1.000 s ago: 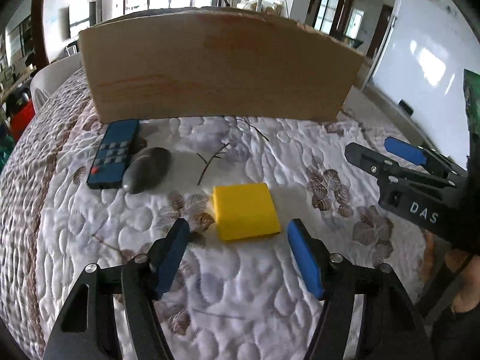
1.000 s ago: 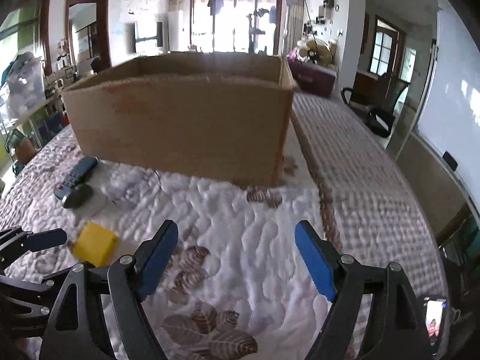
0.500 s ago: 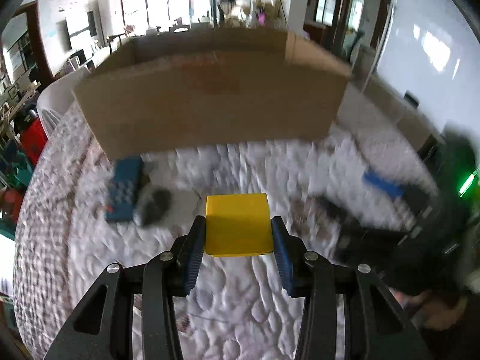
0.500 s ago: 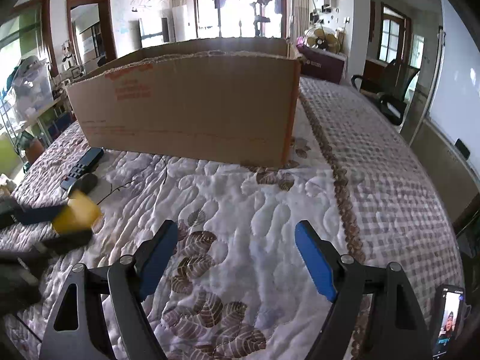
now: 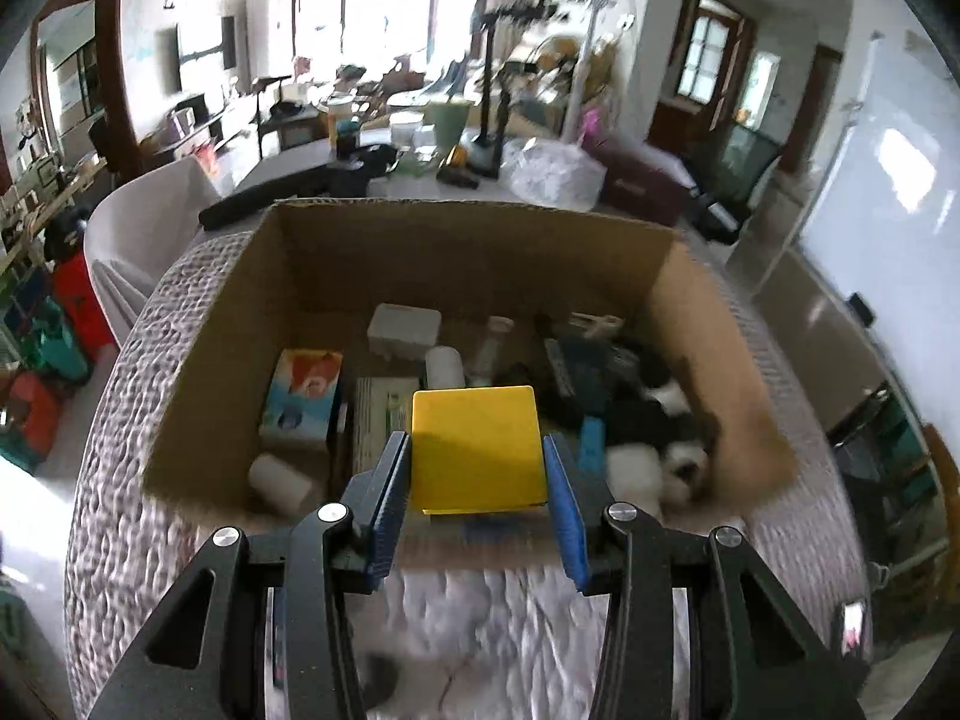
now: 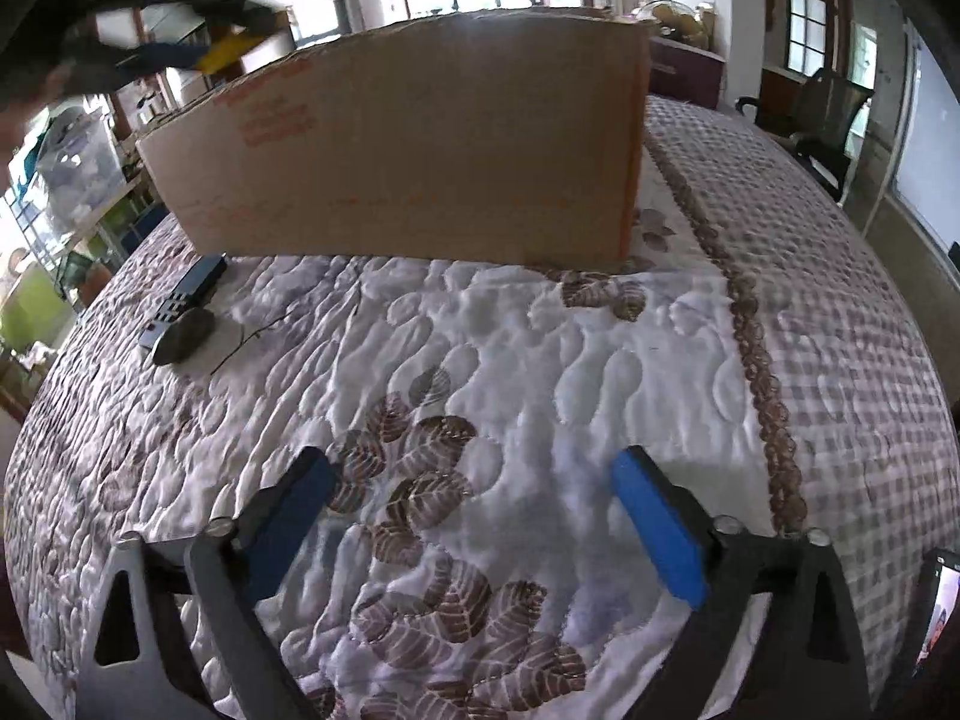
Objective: Organize objects
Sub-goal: 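Drop the yellow sponge into the box from the left gripper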
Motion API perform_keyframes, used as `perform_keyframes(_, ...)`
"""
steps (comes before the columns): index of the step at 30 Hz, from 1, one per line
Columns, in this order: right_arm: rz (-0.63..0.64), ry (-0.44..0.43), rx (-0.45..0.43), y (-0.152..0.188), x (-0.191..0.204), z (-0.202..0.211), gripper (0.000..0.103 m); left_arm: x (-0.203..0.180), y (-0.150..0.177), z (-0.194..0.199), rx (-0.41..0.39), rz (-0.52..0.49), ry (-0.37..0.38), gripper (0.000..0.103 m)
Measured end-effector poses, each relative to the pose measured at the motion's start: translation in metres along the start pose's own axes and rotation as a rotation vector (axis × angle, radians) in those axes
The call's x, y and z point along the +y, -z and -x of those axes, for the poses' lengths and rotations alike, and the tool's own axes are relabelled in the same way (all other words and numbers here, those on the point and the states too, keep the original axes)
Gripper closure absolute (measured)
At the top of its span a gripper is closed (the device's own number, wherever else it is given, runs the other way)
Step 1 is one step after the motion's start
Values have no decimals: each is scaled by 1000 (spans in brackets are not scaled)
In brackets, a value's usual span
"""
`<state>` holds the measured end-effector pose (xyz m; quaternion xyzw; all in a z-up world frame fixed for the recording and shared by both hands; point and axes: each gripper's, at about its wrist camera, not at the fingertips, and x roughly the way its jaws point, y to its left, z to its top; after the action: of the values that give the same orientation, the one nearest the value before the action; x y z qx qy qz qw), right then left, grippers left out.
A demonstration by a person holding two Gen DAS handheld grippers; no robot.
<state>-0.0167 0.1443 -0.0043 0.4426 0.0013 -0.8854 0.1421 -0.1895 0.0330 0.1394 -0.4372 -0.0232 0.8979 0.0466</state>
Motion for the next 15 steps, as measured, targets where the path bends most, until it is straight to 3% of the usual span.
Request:
perform_keyframes(1,4,2,4,0,1,0,103,-3,-7,-10,18,-5,-19,60)
perform_keyframes(2,8,8,6,0,2,-1,96,-8,-11,-22,40,-8,-47,60)
perform_keyframes(3,11,10,8,0,3,-2,7,-13,-13,-34,58,-13,-65,60)
perform_keyframes(6,20,19,11,0,4,-3,7,-20,-21,-62,88,-23,-128,60)
perform_keyframes(7,23,21,13,0,4,-3,2,-22,-24,-68,81,-22,-135,60)
perform_keyframes(8,25,20,13,0,4,-4,7,-23,-25,-71,68,-19,-130,60)
perform_keyframes(10,23,13,11,0,3,-3,0,-21,-25,-71,19,0,-105,59)
perform_keyframes(11,19,7,9,-1,1,-3,0,-19,-25,-66,-28,17,-85,53)
perform_keyframes(13,10,-6,5,-1,-1,-1,10,-13,-21,-54,-92,51,-54,42)
perform_keyframes(15,6,-11,3,-1,-2,0,0,-4,-14,-35,-143,87,-13,40)
